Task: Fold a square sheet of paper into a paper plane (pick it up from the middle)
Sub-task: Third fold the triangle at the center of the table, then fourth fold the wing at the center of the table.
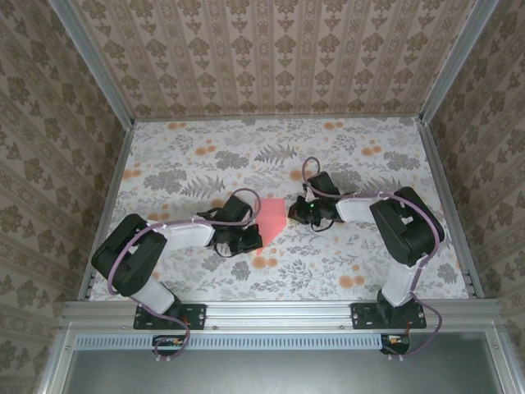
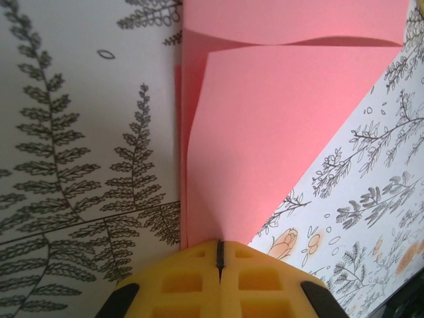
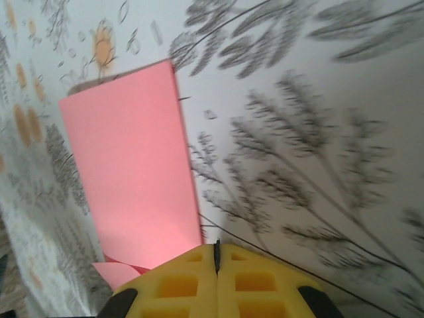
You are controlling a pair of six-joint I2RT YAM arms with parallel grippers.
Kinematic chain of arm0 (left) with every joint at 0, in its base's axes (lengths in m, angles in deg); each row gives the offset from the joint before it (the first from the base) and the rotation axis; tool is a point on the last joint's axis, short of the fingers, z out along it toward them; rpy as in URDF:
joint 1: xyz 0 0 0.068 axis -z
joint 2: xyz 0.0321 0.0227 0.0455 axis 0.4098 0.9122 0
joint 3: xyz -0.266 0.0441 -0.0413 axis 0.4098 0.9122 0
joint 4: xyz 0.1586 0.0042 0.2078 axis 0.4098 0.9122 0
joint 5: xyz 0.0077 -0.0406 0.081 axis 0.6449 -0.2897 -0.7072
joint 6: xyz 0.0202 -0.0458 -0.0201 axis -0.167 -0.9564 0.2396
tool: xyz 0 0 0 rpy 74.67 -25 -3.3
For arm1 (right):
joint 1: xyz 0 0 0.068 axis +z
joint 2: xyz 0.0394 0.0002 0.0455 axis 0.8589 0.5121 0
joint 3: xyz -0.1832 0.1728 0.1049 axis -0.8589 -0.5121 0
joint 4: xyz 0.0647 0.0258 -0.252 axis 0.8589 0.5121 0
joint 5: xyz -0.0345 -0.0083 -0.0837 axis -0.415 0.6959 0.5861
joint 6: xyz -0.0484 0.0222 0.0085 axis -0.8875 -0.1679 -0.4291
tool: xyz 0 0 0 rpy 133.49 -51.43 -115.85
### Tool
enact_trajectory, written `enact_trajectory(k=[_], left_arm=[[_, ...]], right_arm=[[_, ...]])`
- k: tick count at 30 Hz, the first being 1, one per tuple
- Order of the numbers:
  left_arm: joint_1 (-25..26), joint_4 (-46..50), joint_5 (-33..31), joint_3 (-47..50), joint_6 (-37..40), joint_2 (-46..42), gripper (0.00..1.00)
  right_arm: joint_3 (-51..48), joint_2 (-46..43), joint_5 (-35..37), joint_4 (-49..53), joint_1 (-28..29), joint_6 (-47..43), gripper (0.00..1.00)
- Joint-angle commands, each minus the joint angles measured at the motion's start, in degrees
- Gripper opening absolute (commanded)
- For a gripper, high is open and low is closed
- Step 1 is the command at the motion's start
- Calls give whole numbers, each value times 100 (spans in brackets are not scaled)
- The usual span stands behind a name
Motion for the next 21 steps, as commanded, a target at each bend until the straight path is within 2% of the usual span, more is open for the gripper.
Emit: enact_trajectory(k=[1, 5, 9, 12, 17, 21], left_arm=[[-116, 915, -315, 6, 511, 107, 0], [-136, 862, -293, -477, 947, -106, 0], [-124, 609, -330, -773, 1000, -218, 5], [-115, 452, -590, -837, 870, -146, 7], [-115, 205, -964, -886, 667, 95, 7], [-116, 231, -1164, -1013, 670, 323, 6]], right_arm=[[-131, -721, 519, 623, 26, -56, 1], [-326, -1242, 499, 862, 187, 102, 9], [-575, -1518, 344, 791, 295, 335, 30], [-718, -1556, 147, 558, 318, 534, 44], [-703, -1282, -145, 197, 369, 779, 52], [-626, -1040, -203, 89, 424, 850, 52]])
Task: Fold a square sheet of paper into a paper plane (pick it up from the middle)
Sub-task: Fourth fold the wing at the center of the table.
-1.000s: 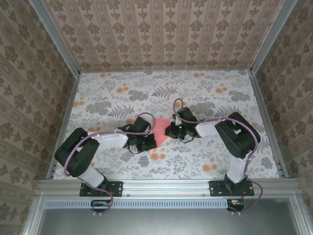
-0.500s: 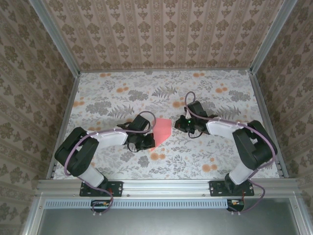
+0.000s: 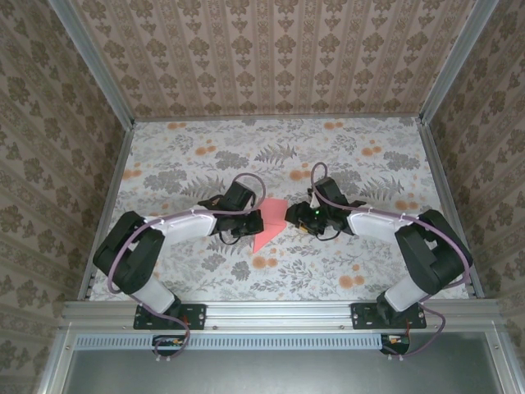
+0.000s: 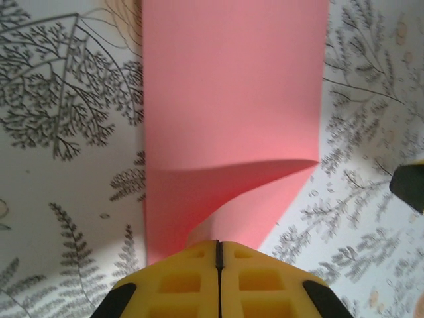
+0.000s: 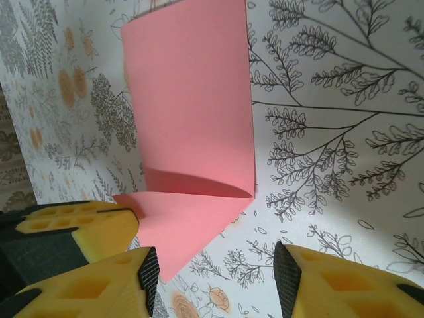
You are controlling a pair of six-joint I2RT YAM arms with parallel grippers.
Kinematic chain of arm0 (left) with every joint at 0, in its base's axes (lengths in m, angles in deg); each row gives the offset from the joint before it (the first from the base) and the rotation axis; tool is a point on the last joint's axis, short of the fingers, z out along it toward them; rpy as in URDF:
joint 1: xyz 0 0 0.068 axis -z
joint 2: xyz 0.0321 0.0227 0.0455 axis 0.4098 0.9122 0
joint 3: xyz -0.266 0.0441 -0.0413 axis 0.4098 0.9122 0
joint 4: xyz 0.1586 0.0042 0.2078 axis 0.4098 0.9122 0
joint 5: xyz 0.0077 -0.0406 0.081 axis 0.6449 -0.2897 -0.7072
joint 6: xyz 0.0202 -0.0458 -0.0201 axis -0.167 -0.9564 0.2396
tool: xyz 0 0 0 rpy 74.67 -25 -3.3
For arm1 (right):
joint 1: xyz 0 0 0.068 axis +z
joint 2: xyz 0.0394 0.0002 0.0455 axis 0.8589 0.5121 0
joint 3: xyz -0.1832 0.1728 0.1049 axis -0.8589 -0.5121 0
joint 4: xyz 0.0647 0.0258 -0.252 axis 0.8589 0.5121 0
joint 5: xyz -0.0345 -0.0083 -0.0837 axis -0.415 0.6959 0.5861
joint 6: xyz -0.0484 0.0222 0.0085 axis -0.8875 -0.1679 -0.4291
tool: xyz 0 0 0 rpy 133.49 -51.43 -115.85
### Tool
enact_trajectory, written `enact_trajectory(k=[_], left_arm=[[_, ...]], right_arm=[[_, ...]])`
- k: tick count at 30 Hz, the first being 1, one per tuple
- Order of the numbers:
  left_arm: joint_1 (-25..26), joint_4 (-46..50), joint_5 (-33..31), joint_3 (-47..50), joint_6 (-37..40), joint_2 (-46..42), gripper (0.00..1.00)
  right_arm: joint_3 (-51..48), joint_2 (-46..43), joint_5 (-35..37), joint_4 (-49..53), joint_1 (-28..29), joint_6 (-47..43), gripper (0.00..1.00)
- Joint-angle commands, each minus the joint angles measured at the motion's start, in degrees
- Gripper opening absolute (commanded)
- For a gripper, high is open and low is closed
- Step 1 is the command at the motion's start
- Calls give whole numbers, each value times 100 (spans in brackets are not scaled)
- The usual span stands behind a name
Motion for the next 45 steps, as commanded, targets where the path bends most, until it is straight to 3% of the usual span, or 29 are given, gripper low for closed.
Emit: enact_trajectory(k=[1, 12, 35, 42, 45], left_arm=[[-9, -23, -346, -196, -59, 212, 6], [14, 187, -806, 27, -7, 419, 0], [12, 123, -782, 130, -33, 331, 0], [-14, 43, -678, 141, -27, 147, 6], [-36, 31, -637, 124, 34, -26, 11]], right_arm=[[58, 237, -200, -166, 80, 206, 53], [194, 694, -384, -566, 165, 481, 45], [378, 1212, -764, -1152, 245, 883, 33], [406, 1399, -844, -1374, 245, 1073, 28], [391, 1432, -799, -1402, 230, 1141, 21]])
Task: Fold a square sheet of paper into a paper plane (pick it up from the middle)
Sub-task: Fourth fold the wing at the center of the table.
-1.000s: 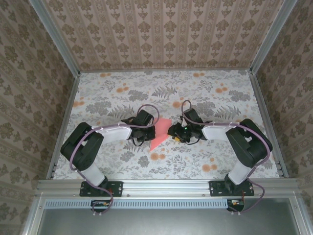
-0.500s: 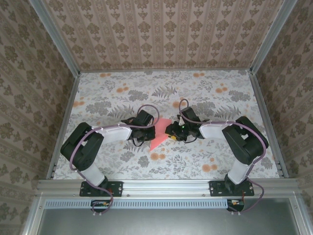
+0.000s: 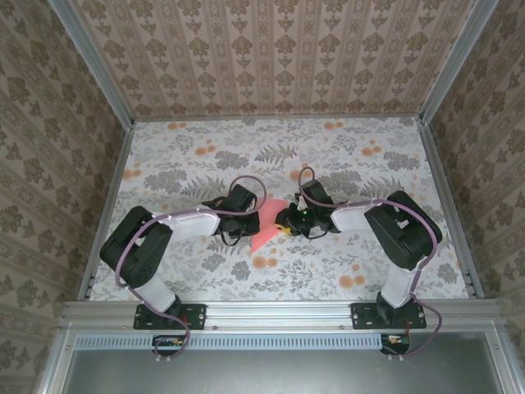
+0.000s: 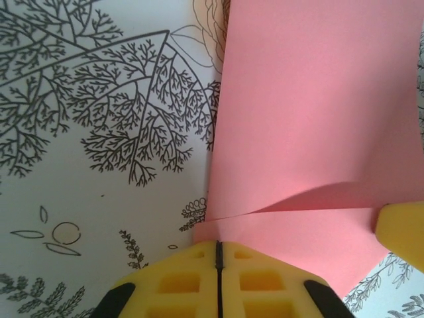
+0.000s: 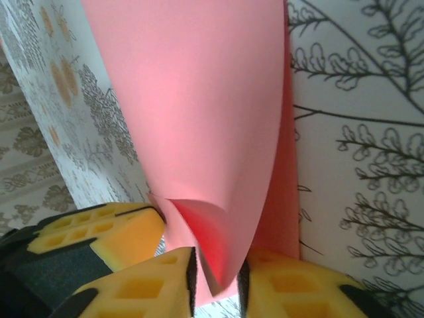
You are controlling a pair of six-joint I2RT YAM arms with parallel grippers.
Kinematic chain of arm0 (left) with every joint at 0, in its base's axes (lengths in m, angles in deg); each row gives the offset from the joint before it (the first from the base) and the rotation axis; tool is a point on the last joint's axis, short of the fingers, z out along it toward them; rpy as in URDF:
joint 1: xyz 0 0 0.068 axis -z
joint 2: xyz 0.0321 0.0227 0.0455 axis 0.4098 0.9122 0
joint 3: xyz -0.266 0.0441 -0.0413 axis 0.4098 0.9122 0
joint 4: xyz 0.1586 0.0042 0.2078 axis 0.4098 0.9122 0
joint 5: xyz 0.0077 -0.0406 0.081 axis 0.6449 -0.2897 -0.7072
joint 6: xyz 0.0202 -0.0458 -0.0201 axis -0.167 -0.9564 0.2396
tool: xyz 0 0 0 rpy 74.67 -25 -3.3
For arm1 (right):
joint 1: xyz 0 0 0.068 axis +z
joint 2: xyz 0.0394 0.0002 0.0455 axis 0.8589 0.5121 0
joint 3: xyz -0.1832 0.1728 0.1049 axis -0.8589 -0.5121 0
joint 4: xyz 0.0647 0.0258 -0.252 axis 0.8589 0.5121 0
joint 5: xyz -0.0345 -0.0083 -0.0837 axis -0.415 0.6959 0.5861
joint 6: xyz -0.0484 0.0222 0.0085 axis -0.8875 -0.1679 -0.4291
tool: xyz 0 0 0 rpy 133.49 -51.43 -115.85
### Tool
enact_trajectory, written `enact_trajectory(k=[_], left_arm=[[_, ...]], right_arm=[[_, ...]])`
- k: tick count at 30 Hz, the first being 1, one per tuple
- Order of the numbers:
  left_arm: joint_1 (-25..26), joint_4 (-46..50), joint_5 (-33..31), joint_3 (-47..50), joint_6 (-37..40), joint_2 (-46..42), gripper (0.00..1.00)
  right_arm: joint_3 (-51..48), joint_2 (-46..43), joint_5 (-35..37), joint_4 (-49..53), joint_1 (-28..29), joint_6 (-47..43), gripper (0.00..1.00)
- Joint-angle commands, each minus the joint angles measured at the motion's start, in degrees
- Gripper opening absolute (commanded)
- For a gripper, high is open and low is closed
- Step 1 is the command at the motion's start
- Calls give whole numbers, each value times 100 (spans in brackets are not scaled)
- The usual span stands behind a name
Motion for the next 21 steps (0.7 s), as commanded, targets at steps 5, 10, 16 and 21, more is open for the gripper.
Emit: enact_trajectory(k=[5, 10, 16, 21], left_arm=[[-75, 13, -16, 194, 180, -704, 24], [-112, -9, -29, 359, 361, -1123, 38], [-10, -144, -9, 399, 966, -1443, 60], [181, -438, 35, 417, 1389, -1615, 80]], right_arm=[[65, -34, 99, -69, -83, 157, 13], [26, -372, 422, 222, -120, 139, 3], [26, -1266, 1390, 1607, -132, 135, 0], [-38, -2087, 2186, 2477, -136, 319, 0]])
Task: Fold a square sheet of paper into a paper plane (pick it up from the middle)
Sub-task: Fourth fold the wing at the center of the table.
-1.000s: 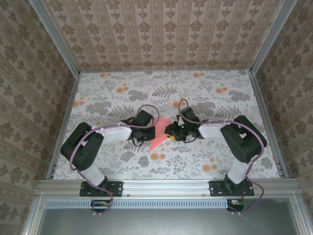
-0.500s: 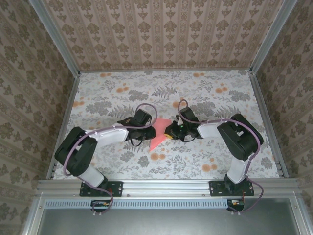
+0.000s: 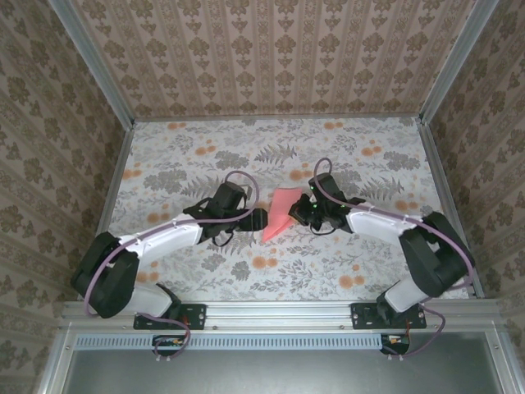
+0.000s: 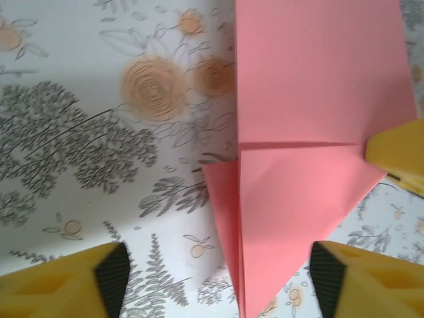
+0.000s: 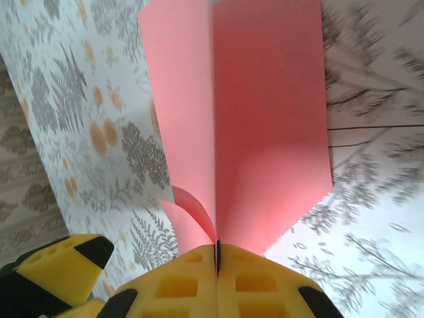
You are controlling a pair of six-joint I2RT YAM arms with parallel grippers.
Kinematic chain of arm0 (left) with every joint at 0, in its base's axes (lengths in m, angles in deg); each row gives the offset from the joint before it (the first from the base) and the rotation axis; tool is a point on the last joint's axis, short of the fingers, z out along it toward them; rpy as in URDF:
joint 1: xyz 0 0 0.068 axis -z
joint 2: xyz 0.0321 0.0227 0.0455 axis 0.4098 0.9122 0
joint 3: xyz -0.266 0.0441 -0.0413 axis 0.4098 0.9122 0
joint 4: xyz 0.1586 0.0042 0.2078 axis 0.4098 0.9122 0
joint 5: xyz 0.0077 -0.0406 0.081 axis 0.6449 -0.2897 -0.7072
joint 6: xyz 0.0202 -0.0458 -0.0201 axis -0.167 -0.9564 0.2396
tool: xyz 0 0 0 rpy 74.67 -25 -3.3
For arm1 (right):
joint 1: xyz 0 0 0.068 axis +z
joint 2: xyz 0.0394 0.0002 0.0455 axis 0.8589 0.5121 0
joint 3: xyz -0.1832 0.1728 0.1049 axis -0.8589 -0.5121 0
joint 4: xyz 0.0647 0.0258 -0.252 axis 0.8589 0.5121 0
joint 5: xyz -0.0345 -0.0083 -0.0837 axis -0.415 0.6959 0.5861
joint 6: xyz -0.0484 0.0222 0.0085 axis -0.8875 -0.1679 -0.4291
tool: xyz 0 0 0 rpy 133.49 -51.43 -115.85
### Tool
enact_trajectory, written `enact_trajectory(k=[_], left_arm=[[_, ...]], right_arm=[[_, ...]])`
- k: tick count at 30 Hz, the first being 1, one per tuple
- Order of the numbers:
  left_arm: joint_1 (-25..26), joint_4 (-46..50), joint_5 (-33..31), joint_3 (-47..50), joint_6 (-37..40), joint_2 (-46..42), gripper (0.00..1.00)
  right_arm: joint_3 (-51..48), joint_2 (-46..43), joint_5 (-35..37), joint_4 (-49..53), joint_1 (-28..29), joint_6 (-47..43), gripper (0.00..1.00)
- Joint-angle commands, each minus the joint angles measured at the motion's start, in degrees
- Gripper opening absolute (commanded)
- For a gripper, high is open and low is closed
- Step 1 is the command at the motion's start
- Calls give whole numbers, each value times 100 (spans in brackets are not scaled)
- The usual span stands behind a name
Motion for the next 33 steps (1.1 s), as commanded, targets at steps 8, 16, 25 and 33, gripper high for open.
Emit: enact_trajectory(k=[8, 16, 25, 33], left_arm=[[492, -652, -253, 103, 910, -221, 100], [564, -1164, -439, 498, 1079, -413, 100], [571, -1339, -430, 607, 1265, -273, 98], [581, -1791, -201, 482, 2027, 334, 90]], right_arm=[[157, -512, 856, 1251, -9, 467, 0], [947, 268, 703, 1340, 44, 521, 0], [1480, 1006, 628, 1620, 52, 431, 0], [1533, 1075, 412, 1762, 28, 463, 0]])
